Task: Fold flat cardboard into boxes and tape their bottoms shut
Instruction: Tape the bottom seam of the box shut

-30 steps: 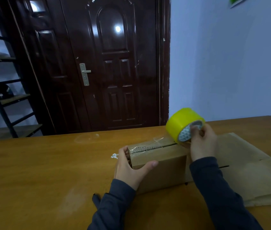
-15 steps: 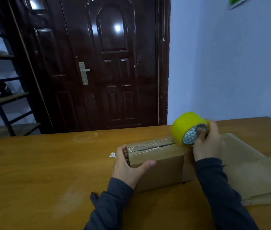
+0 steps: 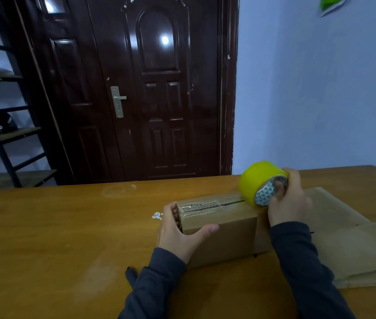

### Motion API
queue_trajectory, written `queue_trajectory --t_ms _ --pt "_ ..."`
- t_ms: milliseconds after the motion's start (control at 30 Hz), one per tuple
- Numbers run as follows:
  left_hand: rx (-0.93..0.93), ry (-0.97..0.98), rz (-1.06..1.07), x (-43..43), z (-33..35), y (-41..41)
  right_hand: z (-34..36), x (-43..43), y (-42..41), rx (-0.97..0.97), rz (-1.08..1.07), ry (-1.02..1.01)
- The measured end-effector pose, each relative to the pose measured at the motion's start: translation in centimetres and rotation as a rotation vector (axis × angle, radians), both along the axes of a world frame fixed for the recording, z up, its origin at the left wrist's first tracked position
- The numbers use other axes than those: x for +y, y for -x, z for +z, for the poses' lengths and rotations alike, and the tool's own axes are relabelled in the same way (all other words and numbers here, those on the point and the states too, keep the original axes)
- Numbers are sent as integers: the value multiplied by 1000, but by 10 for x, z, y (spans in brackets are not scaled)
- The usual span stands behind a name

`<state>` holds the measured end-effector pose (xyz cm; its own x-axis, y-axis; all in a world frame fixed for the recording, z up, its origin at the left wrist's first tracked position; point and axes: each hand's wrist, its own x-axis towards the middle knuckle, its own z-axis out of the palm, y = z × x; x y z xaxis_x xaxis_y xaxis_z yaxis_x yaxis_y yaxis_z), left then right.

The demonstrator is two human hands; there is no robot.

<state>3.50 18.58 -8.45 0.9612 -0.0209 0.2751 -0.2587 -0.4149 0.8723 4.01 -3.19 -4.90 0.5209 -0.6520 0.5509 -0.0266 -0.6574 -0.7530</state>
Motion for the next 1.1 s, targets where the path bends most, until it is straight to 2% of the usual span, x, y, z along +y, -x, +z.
queue_trajectory --t_ms 433,567,633,733,833,900,967,1033,1100 --pt "32 27 -45 -1 11 4 -12 0 -1 63 33 -109" --pt "-90 80 13 6 18 -2 -10 3 -1 66 62 -98" --pt "-237 -32 93 12 23 -2 -11 7 -2 51 92 -83" --pt "-543 -418 187 19 28 -3 -10 20 -2 46 179 -65" --pt "-630 -638 248 14 32 0 -7 35 -2 6 232 4" --pt "-570 -694 266 4 39 4 -7 43 -1 5 260 57" --pt "-384 -780 237 -2 45 6 -7 50 1 23 295 75" --pt "-216 -920 139 -3 45 5 -6 53 2 37 307 102" --pt "-130 -977 78 -2 45 5 -6 52 2 28 308 109"
